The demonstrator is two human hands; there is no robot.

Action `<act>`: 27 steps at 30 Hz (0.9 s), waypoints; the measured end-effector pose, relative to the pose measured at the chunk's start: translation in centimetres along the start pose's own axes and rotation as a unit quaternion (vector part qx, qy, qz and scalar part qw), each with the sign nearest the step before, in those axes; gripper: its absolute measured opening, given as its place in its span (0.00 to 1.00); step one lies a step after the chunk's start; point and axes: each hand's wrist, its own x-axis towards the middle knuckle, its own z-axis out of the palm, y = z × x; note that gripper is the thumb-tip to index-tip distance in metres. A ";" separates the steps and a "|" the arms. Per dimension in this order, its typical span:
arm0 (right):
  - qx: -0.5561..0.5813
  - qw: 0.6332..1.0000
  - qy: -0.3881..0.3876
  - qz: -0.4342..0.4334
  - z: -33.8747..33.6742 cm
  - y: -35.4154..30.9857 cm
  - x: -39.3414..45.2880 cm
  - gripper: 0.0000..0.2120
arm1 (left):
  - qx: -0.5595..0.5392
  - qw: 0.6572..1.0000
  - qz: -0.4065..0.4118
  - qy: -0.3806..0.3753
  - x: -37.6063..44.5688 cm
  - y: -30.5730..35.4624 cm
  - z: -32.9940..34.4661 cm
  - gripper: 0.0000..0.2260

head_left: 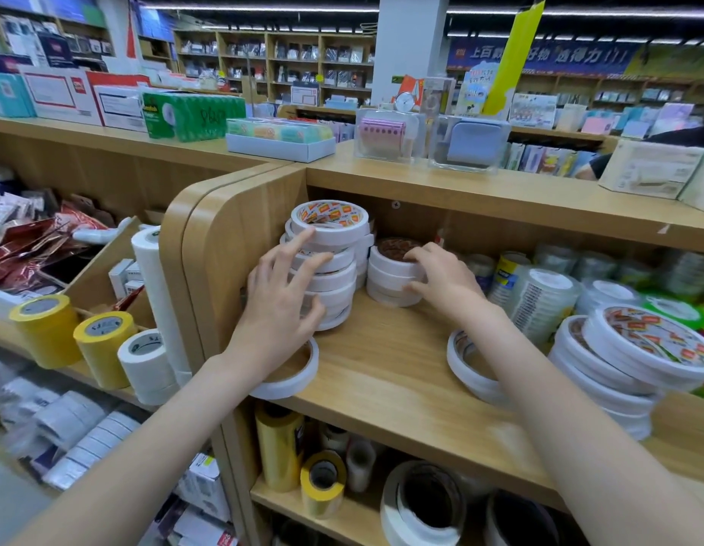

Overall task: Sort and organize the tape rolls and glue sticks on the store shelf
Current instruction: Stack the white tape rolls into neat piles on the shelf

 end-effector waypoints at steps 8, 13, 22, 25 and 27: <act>0.042 0.997 0.054 -0.024 0.9 1.1 -0.2 0.18 | -0.022 1.000 0.001 0.002 -0.1 -0.1 0.3 0.22; 0.053 0.997 0.038 -0.030 1.0 0.8 0.3 0.17 | -0.014 1.000 0.009 -0.004 -0.2 -0.3 0.3 0.22; 0.052 0.995 0.082 -0.037 1.2 0.8 -0.1 0.14 | -0.037 0.999 0.007 -0.003 -0.9 0.0 0.2 0.26; 0.059 0.992 0.113 -0.018 1.0 1.1 -0.3 0.14 | -0.095 0.994 -0.045 0.004 -1.7 0.5 -0.8 0.30; 0.120 0.983 0.136 -0.041 0.3 0.7 -0.5 0.17 | -0.127 0.989 -0.077 0.013 -2.3 0.5 -1.4 0.29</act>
